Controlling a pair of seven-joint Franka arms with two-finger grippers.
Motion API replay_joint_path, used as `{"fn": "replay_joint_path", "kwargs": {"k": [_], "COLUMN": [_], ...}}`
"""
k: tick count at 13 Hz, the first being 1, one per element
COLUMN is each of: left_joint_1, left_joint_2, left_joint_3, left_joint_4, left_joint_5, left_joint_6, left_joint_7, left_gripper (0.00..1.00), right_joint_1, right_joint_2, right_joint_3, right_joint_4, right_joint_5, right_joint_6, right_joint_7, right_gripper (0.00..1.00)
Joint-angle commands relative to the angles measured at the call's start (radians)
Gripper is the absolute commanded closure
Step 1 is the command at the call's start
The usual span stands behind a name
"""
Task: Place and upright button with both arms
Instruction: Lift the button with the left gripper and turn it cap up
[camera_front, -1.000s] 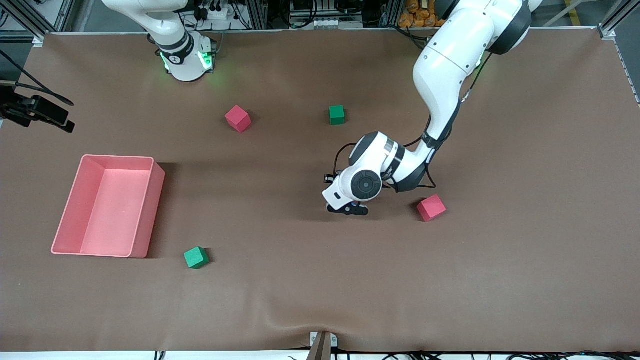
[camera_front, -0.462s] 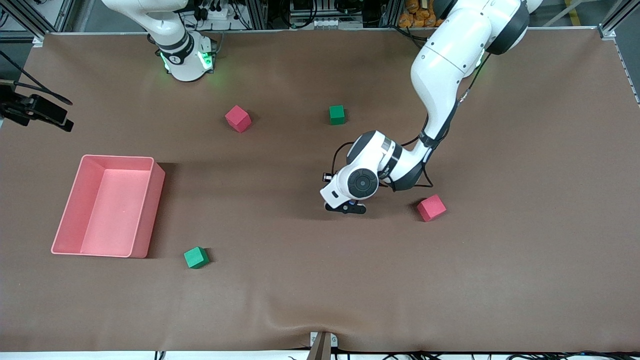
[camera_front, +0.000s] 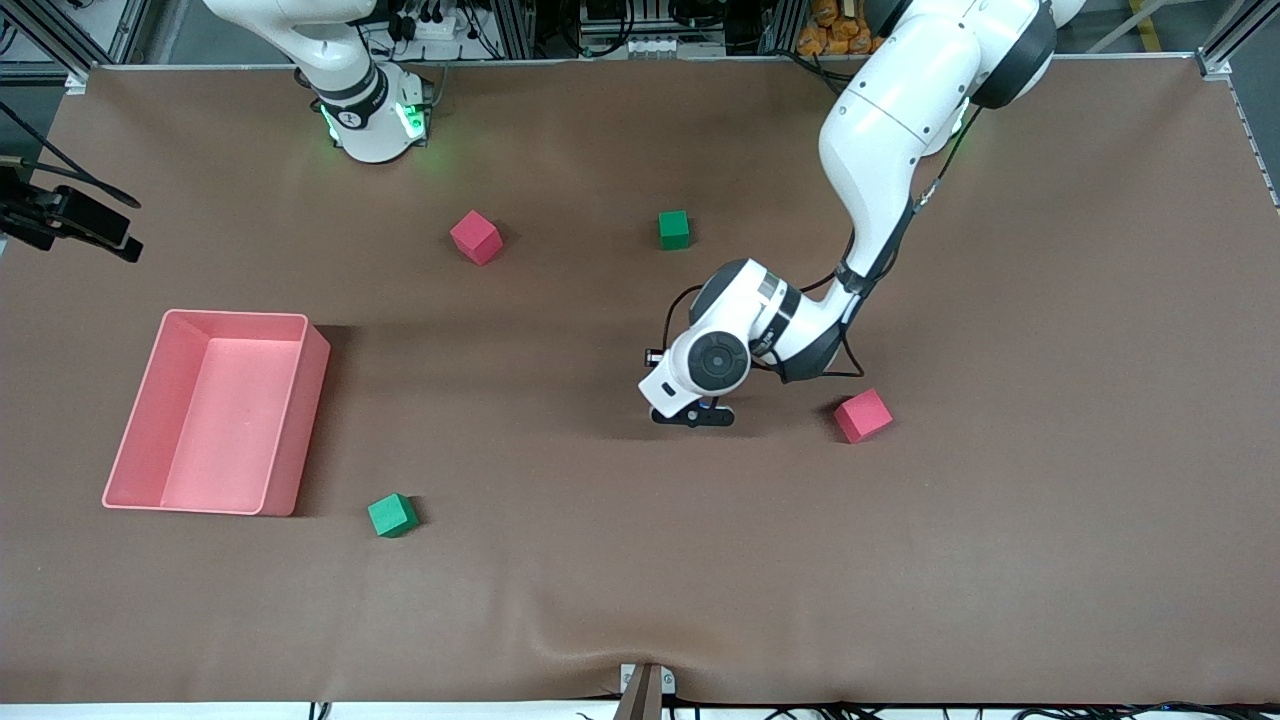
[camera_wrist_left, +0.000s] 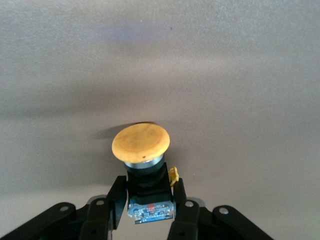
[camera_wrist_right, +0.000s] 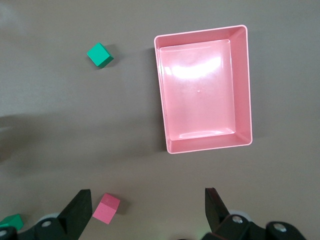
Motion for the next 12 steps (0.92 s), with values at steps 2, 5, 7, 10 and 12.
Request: {"fn": "replay_joint_path", "kwargs": {"k": [2, 5, 7, 10, 12], "left_joint_1": [-0.042, -0.099, -0.139, -0.173, -0.201], "left_joint_2": [-0.034, -0.035, -0.028, -0.025, -0.022], "left_joint_3": [0.015, 0.018, 0.02, 0.02, 0.02], "left_joint_4": [0.016, 0.02, 0.019, 0.019, 0.017], "left_joint_5": [0.042, 0.121, 0.178, 0.307, 0.385], "left_joint_6": [0.004, 0.06, 0.126, 0.189, 0.262], "left_joint_7": [-0.143, -0.301, -0.444, -0.63, -0.766], "left_gripper": [1.0, 1.0, 1.0, 1.0, 1.0], "right_joint_1": [-0.005, 0.001, 0.001, -0.001, -0.004], "right_joint_2": [-0.003, -0.004, -0.003, -0.001, 0.002], "right_joint_3": [0.001, -0.005, -0.005, -0.005, -0.004], "right_joint_4": [0.013, 0.013, 0.013, 0.013, 0.013], "right_joint_5": [0.01, 0.01, 0.01, 0.01, 0.01], "right_joint_6": [-0.015, -0.015, -0.015, -0.017, -0.018], "right_joint_7": [-0.011, -0.011, -0.011, -0.011, -0.011], "right_gripper": [0.0, 0.0, 0.0, 0.0, 0.0]}}
